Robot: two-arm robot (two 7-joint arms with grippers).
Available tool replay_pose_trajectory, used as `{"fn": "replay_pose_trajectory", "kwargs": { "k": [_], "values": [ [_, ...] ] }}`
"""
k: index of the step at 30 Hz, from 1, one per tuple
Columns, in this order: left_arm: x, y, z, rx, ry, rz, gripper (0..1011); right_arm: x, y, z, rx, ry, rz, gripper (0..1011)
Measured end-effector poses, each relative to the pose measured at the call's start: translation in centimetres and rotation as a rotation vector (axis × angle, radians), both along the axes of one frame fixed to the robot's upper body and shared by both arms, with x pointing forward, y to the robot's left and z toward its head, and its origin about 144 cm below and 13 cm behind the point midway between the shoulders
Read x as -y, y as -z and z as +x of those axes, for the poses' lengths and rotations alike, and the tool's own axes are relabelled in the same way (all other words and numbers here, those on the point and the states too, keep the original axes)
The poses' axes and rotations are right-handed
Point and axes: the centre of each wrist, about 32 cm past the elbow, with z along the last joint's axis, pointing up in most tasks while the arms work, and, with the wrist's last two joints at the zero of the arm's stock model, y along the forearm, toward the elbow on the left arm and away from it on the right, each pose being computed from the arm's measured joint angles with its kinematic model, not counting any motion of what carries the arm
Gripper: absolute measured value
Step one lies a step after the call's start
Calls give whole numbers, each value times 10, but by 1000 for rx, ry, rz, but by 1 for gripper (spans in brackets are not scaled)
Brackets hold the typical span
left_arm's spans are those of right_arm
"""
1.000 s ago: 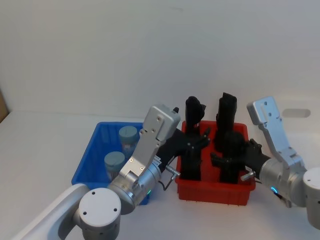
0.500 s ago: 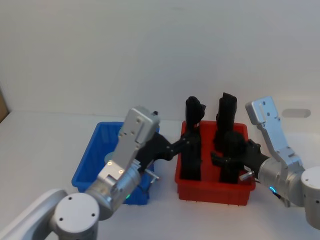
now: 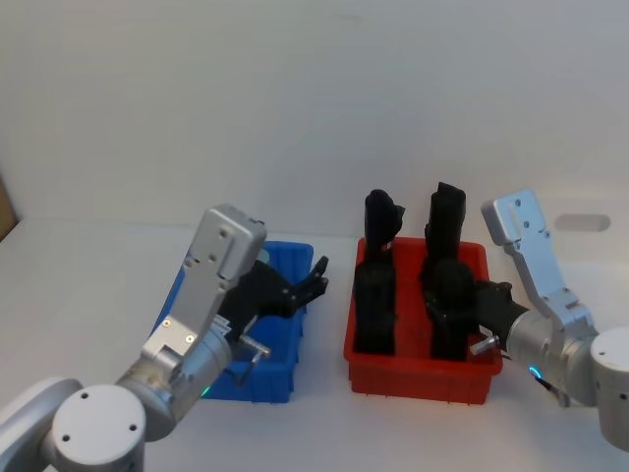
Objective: Pick the cotton swabs from the blue box and place them into the white box.
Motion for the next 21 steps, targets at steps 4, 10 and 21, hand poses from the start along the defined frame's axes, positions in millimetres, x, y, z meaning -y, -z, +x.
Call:
{"fn": "replay_pose_trajectory", "kwargs": {
  "k": [4, 10, 21],
  "values": [
    [-8, -2, -4, -33, -13, -1, 1003, 0, 0, 0, 0, 0, 0, 434],
    [-18, 0, -9, -99, -31, -8, 1003, 0, 0, 0, 0, 0, 0, 396],
    [-40, 21, -12, -248, -64, -61, 1003, 0, 0, 0, -1, 0, 0, 358]
  ]
}}
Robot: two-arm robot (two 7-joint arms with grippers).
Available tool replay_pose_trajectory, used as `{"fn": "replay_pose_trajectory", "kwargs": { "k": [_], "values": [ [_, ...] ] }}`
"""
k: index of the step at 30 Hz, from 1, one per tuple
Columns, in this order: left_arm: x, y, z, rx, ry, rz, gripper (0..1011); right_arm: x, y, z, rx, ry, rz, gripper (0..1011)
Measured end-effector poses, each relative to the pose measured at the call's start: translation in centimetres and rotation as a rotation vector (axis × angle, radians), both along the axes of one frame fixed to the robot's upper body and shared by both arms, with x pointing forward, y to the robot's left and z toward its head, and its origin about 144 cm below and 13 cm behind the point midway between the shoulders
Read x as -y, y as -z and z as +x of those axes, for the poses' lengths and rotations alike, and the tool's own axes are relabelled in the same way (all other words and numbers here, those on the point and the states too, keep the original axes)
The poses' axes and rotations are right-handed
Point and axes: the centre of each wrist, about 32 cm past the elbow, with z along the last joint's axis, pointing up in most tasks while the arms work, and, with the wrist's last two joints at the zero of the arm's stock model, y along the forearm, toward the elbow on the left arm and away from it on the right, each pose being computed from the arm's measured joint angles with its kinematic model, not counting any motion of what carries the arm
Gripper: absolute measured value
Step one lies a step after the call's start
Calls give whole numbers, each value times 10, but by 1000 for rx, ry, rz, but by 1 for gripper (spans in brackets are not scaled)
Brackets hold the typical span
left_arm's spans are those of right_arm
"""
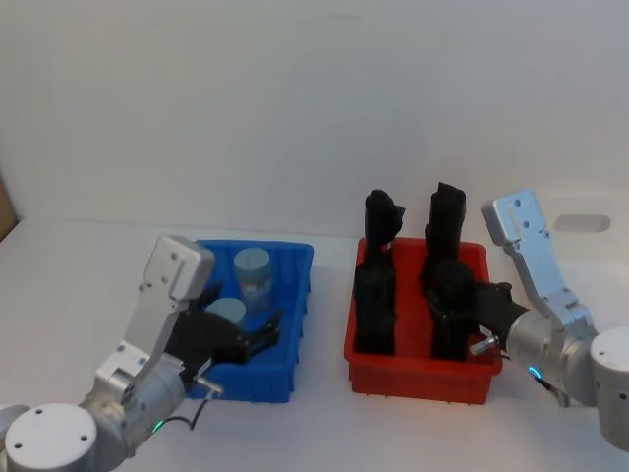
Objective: Pick the cotton swabs from the blue box and place them into the white box.
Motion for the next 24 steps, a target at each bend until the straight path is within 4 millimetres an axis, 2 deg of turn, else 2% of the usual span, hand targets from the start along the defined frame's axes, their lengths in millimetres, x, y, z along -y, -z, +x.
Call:
{"fn": "replay_pose_trajectory", "kwargs": {
  "k": [10, 24],
  "values": [
    [-13, 19, 2, -40, -33, -39, 1003, 0, 0, 0, 0, 0, 0, 358],
    [-9, 29, 16, 17, -40, -19, 1003, 0, 0, 0, 0, 0, 0, 358]
  ]
}}
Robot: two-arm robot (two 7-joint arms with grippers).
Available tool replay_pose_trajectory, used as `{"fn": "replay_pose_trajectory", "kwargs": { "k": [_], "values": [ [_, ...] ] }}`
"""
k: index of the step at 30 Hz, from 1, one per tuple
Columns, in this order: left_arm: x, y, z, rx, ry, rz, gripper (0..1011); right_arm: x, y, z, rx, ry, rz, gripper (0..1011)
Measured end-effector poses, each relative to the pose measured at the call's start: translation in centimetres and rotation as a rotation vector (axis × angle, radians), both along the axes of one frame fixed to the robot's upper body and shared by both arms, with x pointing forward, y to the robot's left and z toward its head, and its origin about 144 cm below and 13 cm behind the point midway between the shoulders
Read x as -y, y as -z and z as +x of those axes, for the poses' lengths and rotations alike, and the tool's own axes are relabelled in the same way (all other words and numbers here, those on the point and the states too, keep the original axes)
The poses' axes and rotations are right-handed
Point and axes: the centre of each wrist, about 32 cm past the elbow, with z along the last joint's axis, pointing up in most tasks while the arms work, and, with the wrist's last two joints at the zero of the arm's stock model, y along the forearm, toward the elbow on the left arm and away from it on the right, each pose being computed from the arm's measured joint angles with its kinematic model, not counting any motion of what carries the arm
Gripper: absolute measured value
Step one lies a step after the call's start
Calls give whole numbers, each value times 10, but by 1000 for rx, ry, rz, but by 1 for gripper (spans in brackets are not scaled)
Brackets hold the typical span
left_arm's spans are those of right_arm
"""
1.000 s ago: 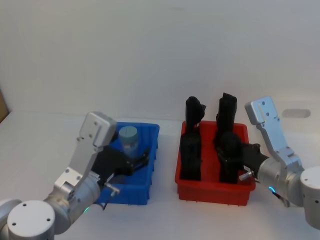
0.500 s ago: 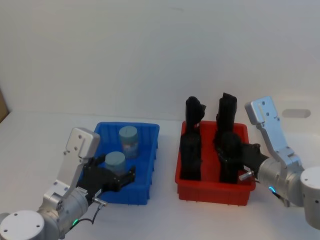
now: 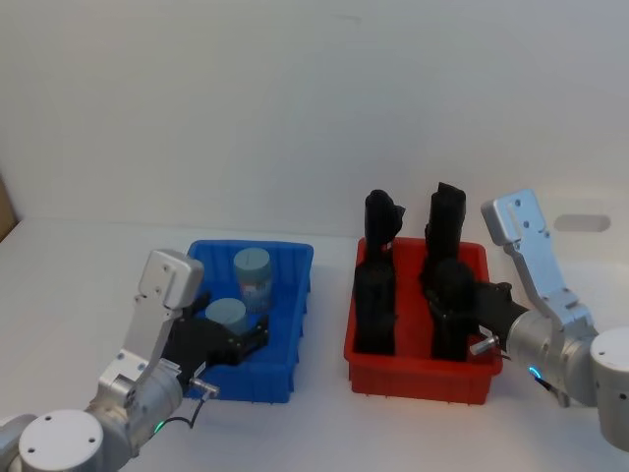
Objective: Pick the cotton swabs from the blue box and place them into the white box.
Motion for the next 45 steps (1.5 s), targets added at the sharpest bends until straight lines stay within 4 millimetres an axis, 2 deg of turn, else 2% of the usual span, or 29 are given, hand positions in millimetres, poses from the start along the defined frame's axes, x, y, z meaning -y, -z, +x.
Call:
{"fn": "replay_pose_trajectory", "kwargs": {
  "k": [16, 31, 45],
  "values": [
    [6, 2, 18, -33, -6, 34, 1003, 0, 0, 0, 0, 0, 0, 358],
    [5, 2, 20, -35, -48, 33, 1003, 0, 0, 0, 0, 0, 0, 358],
    [1, 14, 22, -38, -86, -45, 1003, 0, 0, 0, 0, 0, 0, 358]
  ]
}}
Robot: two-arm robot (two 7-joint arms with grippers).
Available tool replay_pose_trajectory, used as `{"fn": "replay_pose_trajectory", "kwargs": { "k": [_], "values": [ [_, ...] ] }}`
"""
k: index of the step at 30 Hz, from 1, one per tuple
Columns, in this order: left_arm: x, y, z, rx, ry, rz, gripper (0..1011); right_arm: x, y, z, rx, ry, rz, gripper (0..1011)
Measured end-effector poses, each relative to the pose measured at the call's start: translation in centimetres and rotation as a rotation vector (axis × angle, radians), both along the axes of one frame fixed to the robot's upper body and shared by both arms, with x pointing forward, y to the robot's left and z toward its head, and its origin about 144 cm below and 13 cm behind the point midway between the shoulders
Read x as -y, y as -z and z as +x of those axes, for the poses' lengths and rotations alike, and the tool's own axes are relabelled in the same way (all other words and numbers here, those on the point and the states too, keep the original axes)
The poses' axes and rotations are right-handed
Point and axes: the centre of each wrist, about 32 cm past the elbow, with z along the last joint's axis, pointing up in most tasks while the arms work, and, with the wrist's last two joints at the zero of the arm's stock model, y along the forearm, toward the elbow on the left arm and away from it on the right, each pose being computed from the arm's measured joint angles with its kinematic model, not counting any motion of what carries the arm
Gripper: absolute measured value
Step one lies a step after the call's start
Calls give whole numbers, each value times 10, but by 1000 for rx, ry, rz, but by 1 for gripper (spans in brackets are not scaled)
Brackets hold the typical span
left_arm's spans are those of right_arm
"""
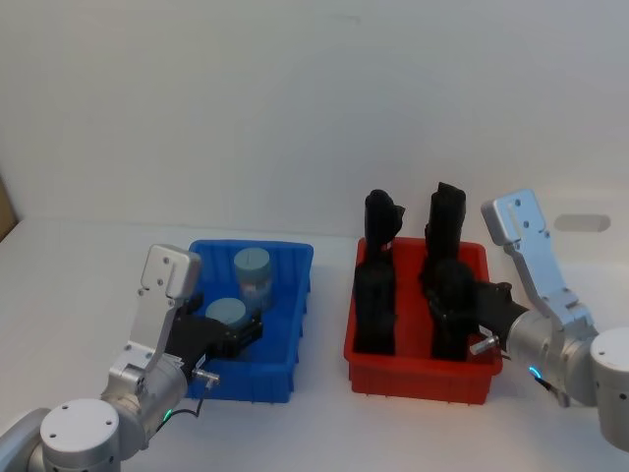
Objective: Pick the cotton swabs from the blue box and place them into the white box.
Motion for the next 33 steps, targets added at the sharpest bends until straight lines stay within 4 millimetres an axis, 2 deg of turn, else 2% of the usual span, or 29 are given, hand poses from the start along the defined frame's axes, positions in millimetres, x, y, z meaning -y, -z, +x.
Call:
{"fn": "replay_pose_trajectory", "kwargs": {
  "k": [33],
  "values": [
    [-9, 4, 16, -80, 34, 13, 1003, 0, 0, 0, 0, 0, 0, 358]
  ]
}}
